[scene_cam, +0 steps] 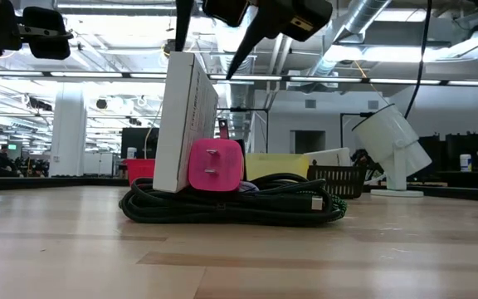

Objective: Pick and place items into bin
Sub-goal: Put the green box into the black bin

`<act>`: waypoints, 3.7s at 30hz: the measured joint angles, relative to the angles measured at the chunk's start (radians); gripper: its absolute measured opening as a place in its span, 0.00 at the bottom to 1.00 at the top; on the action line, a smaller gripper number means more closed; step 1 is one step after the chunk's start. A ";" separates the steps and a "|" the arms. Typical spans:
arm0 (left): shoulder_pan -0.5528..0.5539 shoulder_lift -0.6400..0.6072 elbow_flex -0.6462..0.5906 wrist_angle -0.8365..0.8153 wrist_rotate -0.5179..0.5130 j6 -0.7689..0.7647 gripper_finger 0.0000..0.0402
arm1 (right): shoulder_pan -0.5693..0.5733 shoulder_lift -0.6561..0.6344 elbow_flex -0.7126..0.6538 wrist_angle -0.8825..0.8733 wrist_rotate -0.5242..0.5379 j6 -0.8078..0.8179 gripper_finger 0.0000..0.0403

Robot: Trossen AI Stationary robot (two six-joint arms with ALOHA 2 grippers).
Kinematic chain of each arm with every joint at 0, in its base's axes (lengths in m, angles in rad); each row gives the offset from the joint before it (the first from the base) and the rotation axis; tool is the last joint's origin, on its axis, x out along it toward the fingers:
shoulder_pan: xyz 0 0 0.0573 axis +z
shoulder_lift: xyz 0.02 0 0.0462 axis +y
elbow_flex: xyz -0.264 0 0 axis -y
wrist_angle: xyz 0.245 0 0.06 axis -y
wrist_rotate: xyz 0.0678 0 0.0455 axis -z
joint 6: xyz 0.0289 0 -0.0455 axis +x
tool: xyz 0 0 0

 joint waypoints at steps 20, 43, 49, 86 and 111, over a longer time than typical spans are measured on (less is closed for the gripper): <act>0.000 0.000 0.000 0.000 0.000 0.003 0.00 | 0.000 0.000 0.000 0.007 0.000 0.000 0.54; 0.000 0.000 0.000 0.000 0.000 -0.008 0.00 | 0.000 0.000 -0.001 -0.001 0.000 -0.009 0.54; 0.000 0.000 0.000 0.000 0.000 -0.005 0.00 | 0.000 -0.001 -0.049 0.035 -0.003 -0.009 0.54; 0.000 0.000 0.000 0.000 0.000 -0.005 0.00 | -0.021 0.045 -0.045 0.061 -0.034 -0.034 0.48; 0.000 0.000 0.000 0.000 0.000 -0.006 0.00 | -0.026 0.045 -0.045 0.082 -0.054 -0.034 0.16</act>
